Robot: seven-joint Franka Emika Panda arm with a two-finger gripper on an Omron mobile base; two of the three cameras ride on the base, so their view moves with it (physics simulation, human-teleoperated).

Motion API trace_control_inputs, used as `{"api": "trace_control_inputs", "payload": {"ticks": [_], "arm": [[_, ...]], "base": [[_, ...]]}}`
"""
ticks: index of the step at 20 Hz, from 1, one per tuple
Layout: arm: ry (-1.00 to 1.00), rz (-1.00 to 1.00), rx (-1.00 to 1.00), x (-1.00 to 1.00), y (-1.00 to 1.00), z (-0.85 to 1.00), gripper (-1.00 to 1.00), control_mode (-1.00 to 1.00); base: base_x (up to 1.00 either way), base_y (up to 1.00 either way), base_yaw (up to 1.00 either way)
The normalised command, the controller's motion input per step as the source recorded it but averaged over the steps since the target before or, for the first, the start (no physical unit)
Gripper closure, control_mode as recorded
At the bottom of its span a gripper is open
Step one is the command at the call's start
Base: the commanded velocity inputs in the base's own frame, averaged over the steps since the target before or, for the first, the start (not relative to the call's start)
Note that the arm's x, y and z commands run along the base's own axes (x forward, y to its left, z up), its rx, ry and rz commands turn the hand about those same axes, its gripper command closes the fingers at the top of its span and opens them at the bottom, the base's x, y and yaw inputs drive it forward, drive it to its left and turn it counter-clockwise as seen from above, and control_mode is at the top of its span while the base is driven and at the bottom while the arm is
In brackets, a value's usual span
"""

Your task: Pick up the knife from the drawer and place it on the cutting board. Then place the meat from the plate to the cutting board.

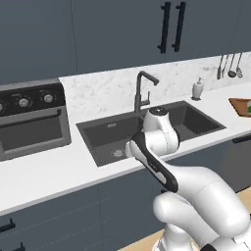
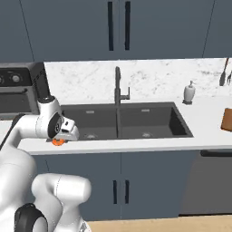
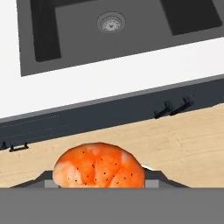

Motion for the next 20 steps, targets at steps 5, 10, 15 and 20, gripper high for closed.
{"api": "trace_control_inputs", "payload": {"ticks": [5,10,15,20], "arm": [[0.00,0.00,0.00,0.00,0.00,0.00,1.00,1.00],[0.00,0.00,0.00,0.00,0.00,0.00,1.00,1.00],[0.00,0.00,0.00,0.00,0.00,0.00,1.00,1.00],[0.00,0.00,0.00,0.00,0.00,0.00,1.00,1.00]], "base": [[0.10,-1.00,0.00],[0.16,-1.00,0.00],[0.22,-1.00,0.00],[0.36,-1.00,0.00]]}}
